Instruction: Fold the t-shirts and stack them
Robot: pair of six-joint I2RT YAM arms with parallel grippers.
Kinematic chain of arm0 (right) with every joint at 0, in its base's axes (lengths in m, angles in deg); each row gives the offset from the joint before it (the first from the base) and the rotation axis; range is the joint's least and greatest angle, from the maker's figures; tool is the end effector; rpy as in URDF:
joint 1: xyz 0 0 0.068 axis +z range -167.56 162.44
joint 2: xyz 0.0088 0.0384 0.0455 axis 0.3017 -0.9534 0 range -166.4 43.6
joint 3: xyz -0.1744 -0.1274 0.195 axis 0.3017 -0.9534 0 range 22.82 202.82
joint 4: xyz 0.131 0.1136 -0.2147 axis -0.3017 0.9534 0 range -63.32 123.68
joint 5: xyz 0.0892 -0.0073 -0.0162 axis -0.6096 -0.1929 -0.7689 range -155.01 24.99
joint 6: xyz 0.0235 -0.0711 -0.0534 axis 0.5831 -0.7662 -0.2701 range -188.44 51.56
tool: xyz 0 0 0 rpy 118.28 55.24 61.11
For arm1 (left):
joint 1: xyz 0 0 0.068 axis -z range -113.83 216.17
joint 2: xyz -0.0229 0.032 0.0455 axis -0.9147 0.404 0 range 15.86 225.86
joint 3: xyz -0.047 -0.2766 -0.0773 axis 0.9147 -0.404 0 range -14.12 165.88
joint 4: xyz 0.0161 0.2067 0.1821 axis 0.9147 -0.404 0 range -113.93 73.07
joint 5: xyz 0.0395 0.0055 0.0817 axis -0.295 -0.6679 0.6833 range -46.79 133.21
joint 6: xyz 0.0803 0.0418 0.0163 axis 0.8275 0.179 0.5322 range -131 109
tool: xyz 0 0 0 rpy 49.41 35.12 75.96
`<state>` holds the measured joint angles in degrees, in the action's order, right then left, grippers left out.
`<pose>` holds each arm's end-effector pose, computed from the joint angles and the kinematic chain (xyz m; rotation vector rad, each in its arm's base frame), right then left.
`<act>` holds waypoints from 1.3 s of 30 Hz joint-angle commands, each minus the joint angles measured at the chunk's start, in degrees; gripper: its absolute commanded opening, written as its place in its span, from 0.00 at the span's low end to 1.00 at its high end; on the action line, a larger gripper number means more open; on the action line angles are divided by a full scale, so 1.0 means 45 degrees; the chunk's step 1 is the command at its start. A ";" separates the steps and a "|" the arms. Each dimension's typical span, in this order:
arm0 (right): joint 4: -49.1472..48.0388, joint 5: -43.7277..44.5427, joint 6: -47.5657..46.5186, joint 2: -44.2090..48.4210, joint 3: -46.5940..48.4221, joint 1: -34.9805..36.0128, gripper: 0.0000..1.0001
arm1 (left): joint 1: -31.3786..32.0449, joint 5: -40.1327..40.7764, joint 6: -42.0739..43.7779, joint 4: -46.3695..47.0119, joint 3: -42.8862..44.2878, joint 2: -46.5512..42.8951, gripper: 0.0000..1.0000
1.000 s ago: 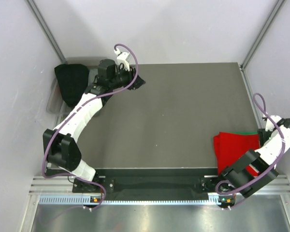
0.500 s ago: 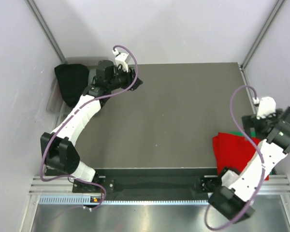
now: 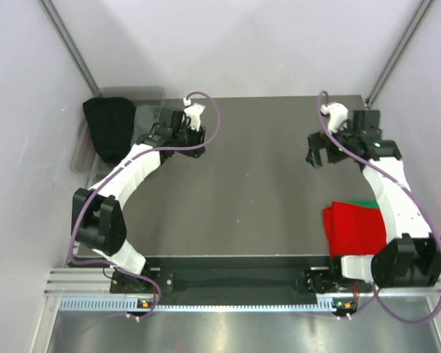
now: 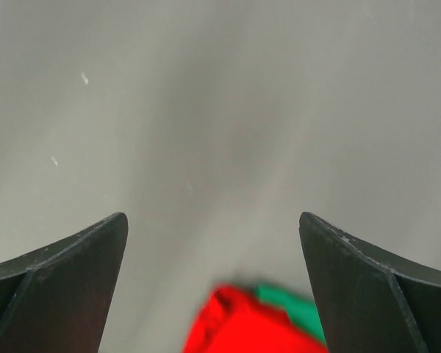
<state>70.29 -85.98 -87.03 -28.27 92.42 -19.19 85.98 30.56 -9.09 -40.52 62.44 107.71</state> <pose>0.3007 0.0210 0.3233 -0.5125 2.2620 0.2567 0.3857 -0.1582 0.2883 0.5435 2.1968 -0.4155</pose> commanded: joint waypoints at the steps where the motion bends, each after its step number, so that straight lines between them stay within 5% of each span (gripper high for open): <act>1: -0.2386 0.1435 0.1806 -0.1017 0.0762 0.1433 1.00 | -0.0008 0.0506 0.0668 0.0516 -0.0467 -0.1134 0.46; 13: -0.2993 0.2488 0.2275 -0.2017 -0.0954 0.0833 1.00 | -0.0028 0.0915 0.1801 0.0497 -0.1737 -0.2188 0.48; 20: -0.1063 0.0832 0.1789 -0.1625 -0.1833 -0.3928 1.00 | -0.0008 0.0349 0.1704 0.0829 -0.2324 -0.2676 0.49; 29: -0.0142 0.2511 -0.0574 0.0072 -0.3181 -0.6296 1.00 | -0.0028 -0.0256 0.1392 0.0732 -0.2149 -0.2834 0.49; 39: -0.0259 0.2278 -0.1766 -0.0354 -0.3260 -0.9168 1.00 | -0.0028 -0.0530 0.1138 0.0692 -0.2148 -0.2970 0.50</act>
<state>69.53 -75.38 -91.70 -29.28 77.91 -58.68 85.98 29.73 -3.41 -39.89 51.99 96.67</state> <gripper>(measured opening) 0.996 0.495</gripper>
